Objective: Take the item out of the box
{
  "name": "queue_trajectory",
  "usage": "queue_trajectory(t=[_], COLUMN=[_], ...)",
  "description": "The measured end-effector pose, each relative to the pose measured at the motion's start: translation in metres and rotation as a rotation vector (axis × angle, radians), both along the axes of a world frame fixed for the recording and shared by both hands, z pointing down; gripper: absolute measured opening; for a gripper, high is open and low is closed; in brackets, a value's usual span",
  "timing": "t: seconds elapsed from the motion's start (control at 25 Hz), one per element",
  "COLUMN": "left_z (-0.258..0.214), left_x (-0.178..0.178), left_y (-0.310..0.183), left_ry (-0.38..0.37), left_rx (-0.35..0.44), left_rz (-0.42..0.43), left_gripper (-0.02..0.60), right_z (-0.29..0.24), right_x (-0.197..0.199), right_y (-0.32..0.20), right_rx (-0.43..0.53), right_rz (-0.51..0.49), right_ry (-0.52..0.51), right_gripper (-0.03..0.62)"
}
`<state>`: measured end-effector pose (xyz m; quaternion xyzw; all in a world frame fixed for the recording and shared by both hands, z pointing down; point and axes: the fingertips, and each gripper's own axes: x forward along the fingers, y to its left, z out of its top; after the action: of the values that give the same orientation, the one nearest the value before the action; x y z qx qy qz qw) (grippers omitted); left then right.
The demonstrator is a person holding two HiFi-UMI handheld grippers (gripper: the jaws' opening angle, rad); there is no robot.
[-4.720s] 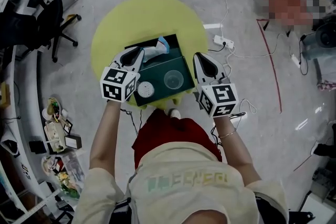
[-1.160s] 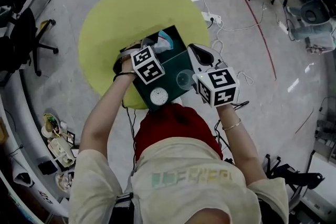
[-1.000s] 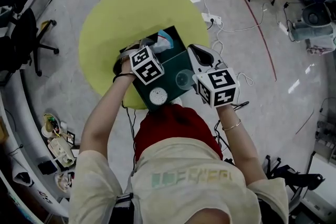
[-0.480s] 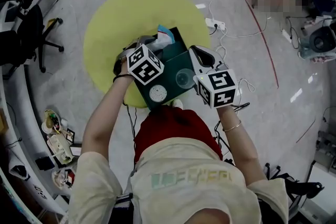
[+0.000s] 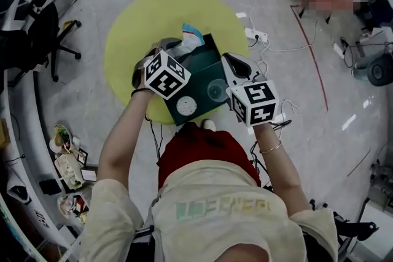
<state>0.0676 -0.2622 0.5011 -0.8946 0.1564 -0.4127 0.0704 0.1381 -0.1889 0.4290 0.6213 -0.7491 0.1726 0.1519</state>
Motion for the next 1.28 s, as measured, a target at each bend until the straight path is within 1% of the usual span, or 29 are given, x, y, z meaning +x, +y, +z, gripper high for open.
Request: queue_trajectory(t=[0.12,0.36,0.6,0.76,0.96,1.16,1.28], left_z=[-0.013,-0.033,-0.053,-0.067,-0.083,-0.098,-0.111], left_x=[-0.005,-0.014,-0.031,-0.041,-0.051,-0.061,-0.066], left_y=[0.003,0.005,0.003,0.005,0.011,0.016,0.014], left_ry=[0.026,0.092,0.138,0.177,0.241,0.271,0.310], left_rx=[0.010,0.000,0.017,0.025,0.016,0.031,0.038], left_rz=[-0.023,-0.098,-0.165,-0.198,-0.238,-0.270,-0.301], left_gripper=[0.199,0.199,0.199,0.199,0.199,0.199,0.199], right_z=[-0.006,-0.016,-0.024,-0.029,-0.036,-0.040,-0.042], right_x=[-0.004,-0.009,-0.016,-0.022,-0.031,-0.038,-0.040], right_y=[0.002,0.004,0.003,0.004,0.006,0.005,0.002], right_rx=[0.013,0.039,0.061,0.072,0.084,0.096,0.098], right_rz=[-0.008,-0.025,-0.042,-0.050,-0.066,-0.087,-0.098], right_ry=[0.002,-0.003,-0.009,-0.013,-0.022,-0.024,-0.024], right_gripper=[0.037,0.037,0.037,0.037,0.037,0.037,0.037])
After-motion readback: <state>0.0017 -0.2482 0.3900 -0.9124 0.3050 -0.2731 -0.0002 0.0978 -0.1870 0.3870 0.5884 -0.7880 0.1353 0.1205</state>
